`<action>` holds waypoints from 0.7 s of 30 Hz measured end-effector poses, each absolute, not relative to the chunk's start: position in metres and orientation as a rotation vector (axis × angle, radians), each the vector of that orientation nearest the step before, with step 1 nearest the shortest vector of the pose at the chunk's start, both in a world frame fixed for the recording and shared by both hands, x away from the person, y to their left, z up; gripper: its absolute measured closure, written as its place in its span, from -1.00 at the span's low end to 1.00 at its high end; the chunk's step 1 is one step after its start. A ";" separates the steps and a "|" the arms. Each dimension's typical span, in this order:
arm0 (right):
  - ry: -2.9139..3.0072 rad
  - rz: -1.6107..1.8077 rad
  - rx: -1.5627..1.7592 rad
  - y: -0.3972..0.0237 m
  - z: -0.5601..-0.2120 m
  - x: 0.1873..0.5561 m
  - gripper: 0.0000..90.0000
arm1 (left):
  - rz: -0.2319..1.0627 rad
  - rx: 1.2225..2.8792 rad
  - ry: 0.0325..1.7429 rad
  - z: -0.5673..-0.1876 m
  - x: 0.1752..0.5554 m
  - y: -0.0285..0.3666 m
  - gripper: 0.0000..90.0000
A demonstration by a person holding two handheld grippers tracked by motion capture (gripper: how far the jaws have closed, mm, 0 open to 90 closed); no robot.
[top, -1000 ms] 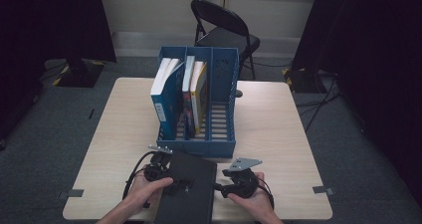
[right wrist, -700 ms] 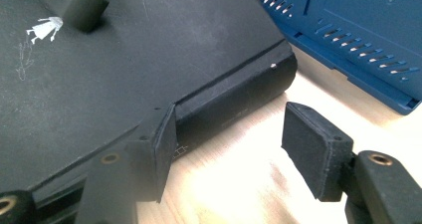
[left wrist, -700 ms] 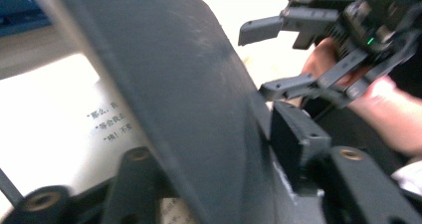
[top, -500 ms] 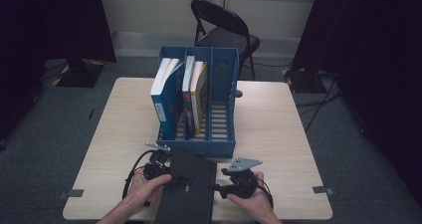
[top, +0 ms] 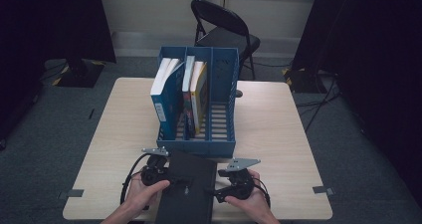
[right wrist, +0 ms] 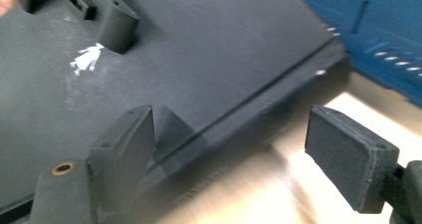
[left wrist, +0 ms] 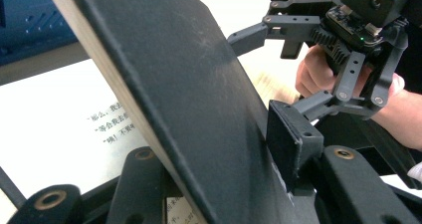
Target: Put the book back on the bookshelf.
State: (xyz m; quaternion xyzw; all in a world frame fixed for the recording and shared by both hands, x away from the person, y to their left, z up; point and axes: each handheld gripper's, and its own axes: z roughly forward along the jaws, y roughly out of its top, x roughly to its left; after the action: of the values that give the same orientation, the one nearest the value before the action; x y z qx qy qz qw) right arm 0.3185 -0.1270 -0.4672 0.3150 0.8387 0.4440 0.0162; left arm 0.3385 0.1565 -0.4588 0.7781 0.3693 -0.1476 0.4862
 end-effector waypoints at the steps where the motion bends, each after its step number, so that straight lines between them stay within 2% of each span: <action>1: 2.613 1.391 0.974 -0.126 -0.467 0.318 -0.59 | -0.358 1.894 0.900 -0.458 0.338 0.156 0.22; 10: 2.651 1.443 1.058 -0.127 -0.474 0.325 -0.81 | -0.305 1.905 0.857 -0.454 0.332 0.156 0.23; 21: 2.668 1.511 1.130 -0.129 -0.478 0.332 -0.85 | -0.275 1.906 0.838 -0.451 0.328 0.154 0.24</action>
State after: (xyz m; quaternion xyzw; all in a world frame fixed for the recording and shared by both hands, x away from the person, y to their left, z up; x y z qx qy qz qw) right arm 0.3320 -0.1286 -0.4775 0.3449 0.8148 0.4616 -0.0632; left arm 0.3285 0.1544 -0.4506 0.7872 0.3460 -0.1137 0.4976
